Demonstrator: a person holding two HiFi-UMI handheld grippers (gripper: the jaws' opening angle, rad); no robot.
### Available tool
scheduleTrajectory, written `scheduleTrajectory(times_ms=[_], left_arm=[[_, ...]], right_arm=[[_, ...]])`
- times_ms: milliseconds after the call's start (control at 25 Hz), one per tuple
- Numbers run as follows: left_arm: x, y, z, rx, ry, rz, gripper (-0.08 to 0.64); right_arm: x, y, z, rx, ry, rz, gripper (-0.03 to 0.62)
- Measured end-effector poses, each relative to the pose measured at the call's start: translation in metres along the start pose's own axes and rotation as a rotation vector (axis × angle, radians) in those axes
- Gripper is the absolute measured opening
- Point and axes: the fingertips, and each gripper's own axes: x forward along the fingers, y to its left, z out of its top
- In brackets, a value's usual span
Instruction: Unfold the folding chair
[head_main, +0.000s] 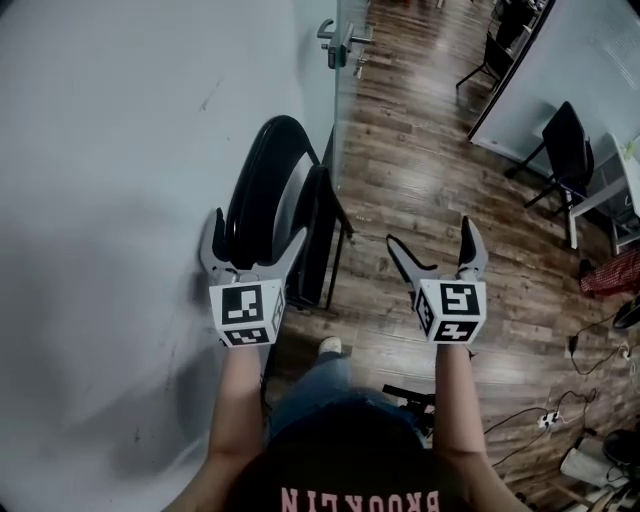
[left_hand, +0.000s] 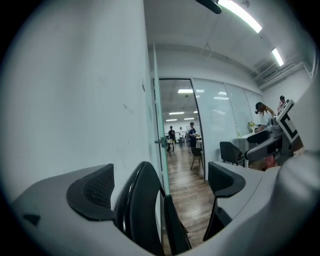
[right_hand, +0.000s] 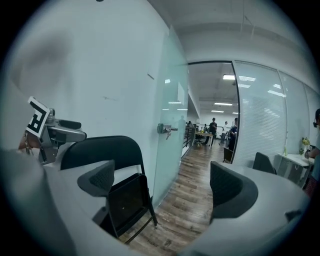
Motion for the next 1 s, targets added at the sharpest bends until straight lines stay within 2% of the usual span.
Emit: scheduleTrajectory(times_ms=[240, 640, 720, 800, 1000], left_arm=[[0.009, 0.008, -0.03, -0.023, 0.075, 0.029, 0.569], [-0.012, 0.007, -0.08, -0.095, 0.177, 0.101, 0.569], [-0.018, 0.006, -0.093, -0.137, 0.212, 0.127, 0.568], [-0.023, 0.007, -0.106, -0.214, 0.238, 0.158, 0.566], [-0.024, 0.023, -0.131, -0.405, 0.307, 0.262, 0.45]], right_arm=[[0.041, 0.039, -0.027, -0.001, 0.068, 0.106, 0.572], [0.064, 0.089, -0.064, 0.007, 0.148, 0.276, 0.572], [0.063, 0.096, -0.069, 0.009, 0.154, 0.317, 0.572], [0.062, 0.099, -0.076, 0.009, 0.165, 0.348, 0.572], [0.066, 0.103, -0.095, 0.011, 0.199, 0.399, 0.571]])
